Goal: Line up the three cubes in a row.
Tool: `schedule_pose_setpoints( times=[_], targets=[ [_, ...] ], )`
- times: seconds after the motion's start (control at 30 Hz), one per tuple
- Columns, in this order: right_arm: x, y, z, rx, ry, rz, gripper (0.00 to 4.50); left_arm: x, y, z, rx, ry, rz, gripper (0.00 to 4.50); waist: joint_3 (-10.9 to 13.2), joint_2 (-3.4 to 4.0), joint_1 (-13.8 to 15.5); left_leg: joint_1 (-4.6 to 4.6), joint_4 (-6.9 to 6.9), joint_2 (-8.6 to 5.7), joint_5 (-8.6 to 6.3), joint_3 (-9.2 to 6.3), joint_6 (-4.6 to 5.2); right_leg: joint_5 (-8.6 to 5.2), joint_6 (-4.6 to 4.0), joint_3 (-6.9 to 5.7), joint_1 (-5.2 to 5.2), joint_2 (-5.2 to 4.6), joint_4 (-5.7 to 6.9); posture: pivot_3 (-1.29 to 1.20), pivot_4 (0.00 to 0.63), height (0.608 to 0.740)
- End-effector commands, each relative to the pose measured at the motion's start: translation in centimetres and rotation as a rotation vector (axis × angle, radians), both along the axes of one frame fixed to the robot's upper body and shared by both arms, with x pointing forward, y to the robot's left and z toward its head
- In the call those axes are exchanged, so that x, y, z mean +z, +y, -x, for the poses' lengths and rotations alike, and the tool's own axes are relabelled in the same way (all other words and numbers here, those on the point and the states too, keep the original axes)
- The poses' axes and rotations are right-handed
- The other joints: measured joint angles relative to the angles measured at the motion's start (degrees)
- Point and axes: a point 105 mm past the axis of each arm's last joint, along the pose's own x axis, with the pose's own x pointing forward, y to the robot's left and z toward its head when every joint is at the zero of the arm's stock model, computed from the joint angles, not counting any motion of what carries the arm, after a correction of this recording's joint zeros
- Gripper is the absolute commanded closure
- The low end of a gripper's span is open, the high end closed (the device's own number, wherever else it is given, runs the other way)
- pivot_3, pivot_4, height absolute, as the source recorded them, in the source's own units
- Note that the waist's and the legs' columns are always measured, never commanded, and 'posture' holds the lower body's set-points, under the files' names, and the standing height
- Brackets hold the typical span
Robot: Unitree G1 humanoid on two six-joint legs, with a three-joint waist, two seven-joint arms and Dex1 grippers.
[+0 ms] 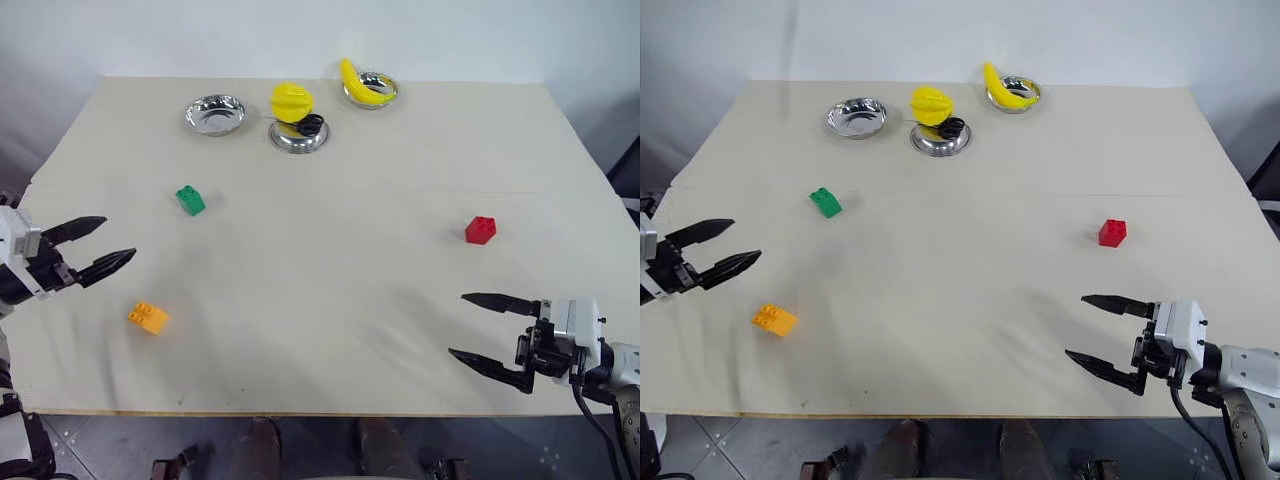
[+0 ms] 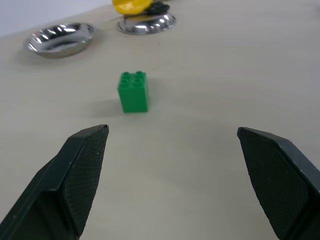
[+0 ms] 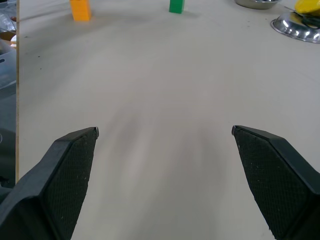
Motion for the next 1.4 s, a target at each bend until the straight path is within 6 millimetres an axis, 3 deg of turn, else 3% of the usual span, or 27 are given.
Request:
schedule_pose_setpoints(
  times=[0.03, 0.13, 0.23, 0.33, 0.4, 0.5, 0.57, 0.7, 0.83, 1.03, 1.13, 1.27, 1.4],
  targets=[
    [0.5, -0.3, -0.2, -0.011, -0.024, -0.005, 0.0, 1.3, 0.1, 0.2, 0.006, -0.046, 0.0, 0.15, 0.0, 0.0, 0.0, 0.0, 0.0, 0.0, 0.0, 0.0, 0.0, 0.0, 0.0, 0.0, 0.0, 0.0, 0.0, 0.0, 0.15, 0.74],
    [1.0, -1.0, -0.7, -0.06, -0.042, -0.023, 0.0, 2.5, -0.7, -0.2, -0.021, -0.06, 0.088, 0.15, 0.0, 0.0, 0.0, 0.0, 0.02, 0.0, 0.0, 0.0, 0.0, 0.0, 0.0, 0.0, 0.01, 0.0, 0.0, 0.0, 0.15, 0.74],
    [1.4, -2.0, -0.8, -0.148, -0.066, -0.055, 0.0, 3.9, -3.1, 0.1, -0.093, -0.113, 0.177, 0.15, 0.0, 0.0, 0.2, -0.05, 0.05, 0.0, 0.0, -0.05, 0.01, 0.0, 0.0, -0.02, 0.02, -0.01, 0.04, 0.0, 0.15, 0.74],
    [2.0, -5.1, -1.1, -0.397, -0.105, -0.168, 0.0, 3.3, -8.0, 1.7, -0.249, -0.116, 0.11, 0.15, 0.0, 0.0, 0.1, -0.07, 0.02, 0.0, -0.01, -0.06, 0.0, 0.0, 0.0, 0.0, 0.02, -0.04, -0.01, 0.0, 0.15, 0.74],
    [2.0, -6.5, -1.0, -0.507, -0.106, -0.223, 0.0, 3.0, -10.0, 2.4, -0.309, -0.092, 0.108, 0.15, 0.0, 0.0, 0.1, -0.09, 0.0, 0.0, -0.01, -0.05, -0.01, 0.0, 0.0, 0.0, 0.02, -0.06, -0.05, 0.0, 0.15, 0.74],
    [0.5, -10.9, -0.5, -0.765, -0.133, -0.228, 0.0, 1.7, -14.6, 3.9, -0.518, -0.024, 0.036, 0.15, 0.0, -0.02, 0.2, -0.07, 0.02, 0.01, -0.01, -0.05, -0.01, 0.0, 0.0, -0.01, 0.04, -0.03, -0.05, 0.0, 0.15, 0.74],
    [0.1, -11.9, -0.8, -0.823, -0.148, -0.205, 0.0, 0.2, -16.4, 5.0, -0.634, 0.029, -0.046, 0.15, 0.0, 0.01, 0.2, -0.02, 0.04, -0.03, -0.01, -0.03, 0.0, 0.01, 0.01, 0.03, 0.12, -0.03, -0.08, 0.0, 0.15, 0.74],
    [-0.2, -11.5, -2.7, -0.807, -0.138, -0.144, 0.0, -0.2, -16.8, 5.1, -0.654, 0.049, -0.042, 0.15, 0.0, 0.14, -1.2, 0.18, -0.05, 0.03, -0.01, 0.21, 0.01, 0.01, 0.02, 0.27, 0.11, 0.06, -0.05, 0.0, 0.15, 0.74],
    [1.2, -10.5, -6.8, -0.801, -0.087, -0.158, 0.0, -0.5, -16.8, 4.9, -0.652, 0.056, -0.054, 0.15, 0.0, 0.22, -2.2, 0.18, -0.02, 0.14, -0.01, 0.25, 0.0, 0.04, -0.02, 0.36, 0.07, 0.2, -0.01, 0.0, 0.15, 0.74],
    [2.7, -10.1, -12.5, -1.022, 0.006, -0.185, 0.0, -0.5, -17.1, 4.9, -0.63, 0.022, -0.059, 0.15, 0.0, 0.24, -1.7, 0.06, -0.01, 0.15, 0.0, 0.2, -0.02, 0.04, -0.02, 0.35, -0.07, 0.19, -0.01, 0.0, 0.15, 0.74],
    [2.6, -9.3, -13.7, -1.071, 0.06, -0.242, 0.0, -0.5, -17.1, 5.0, -0.611, 0.015, -0.049, 0.15, 0.0, 0.23, -1.1, -0.04, -0.02, 0.12, 0.0, 0.15, -0.02, 0.04, -0.02, 0.31, -0.11, 0.16, -0.04, 0.0, 0.15, 0.74],
    [2.2, -6.0, -15.1, -1.009, 0.142, -0.316, 0.0, -0.7, -17.0, 5.3, -0.596, 0.017, -0.052, 0.15, 0.0, 0.24, -1.4, -0.16, -0.02, 0.1, -0.02, 0.12, 0.0, 0.04, -0.03, 0.26, -0.18, 0.12, -0.07, 0.0, 0.15, 0.74],
    [1.2, -5.7, -16.2, -1.076, 0.156, -0.286, 0.0, -0.7, -17.1, 5.3, -0.593, 0.008, -0.06, 0.15, 0.0, 0.24, -1.6, -0.15, 0.0, 0.1, -0.01, 0.12, 0.0, 0.04, -0.03, 0.25, -0.19, 0.13, -0.04, 0.0, 0.15, 0.74]
  ],
)
